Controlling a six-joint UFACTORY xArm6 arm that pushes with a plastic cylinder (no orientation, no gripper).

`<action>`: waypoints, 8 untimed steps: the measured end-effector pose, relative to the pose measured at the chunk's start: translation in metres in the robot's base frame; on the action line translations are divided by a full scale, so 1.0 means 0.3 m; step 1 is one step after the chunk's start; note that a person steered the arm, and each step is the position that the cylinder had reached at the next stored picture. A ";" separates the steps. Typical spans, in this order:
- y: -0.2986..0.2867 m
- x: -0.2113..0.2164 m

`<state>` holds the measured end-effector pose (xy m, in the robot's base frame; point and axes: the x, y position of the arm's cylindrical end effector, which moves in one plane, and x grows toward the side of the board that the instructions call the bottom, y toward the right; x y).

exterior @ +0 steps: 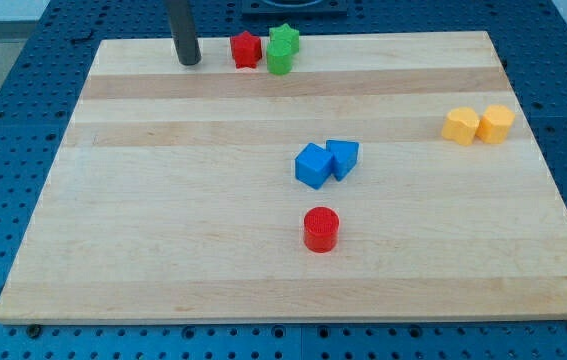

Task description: Slide red star towards green star

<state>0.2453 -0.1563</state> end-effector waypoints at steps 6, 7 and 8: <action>0.170 -0.105; 0.223 -0.122; 0.264 -0.141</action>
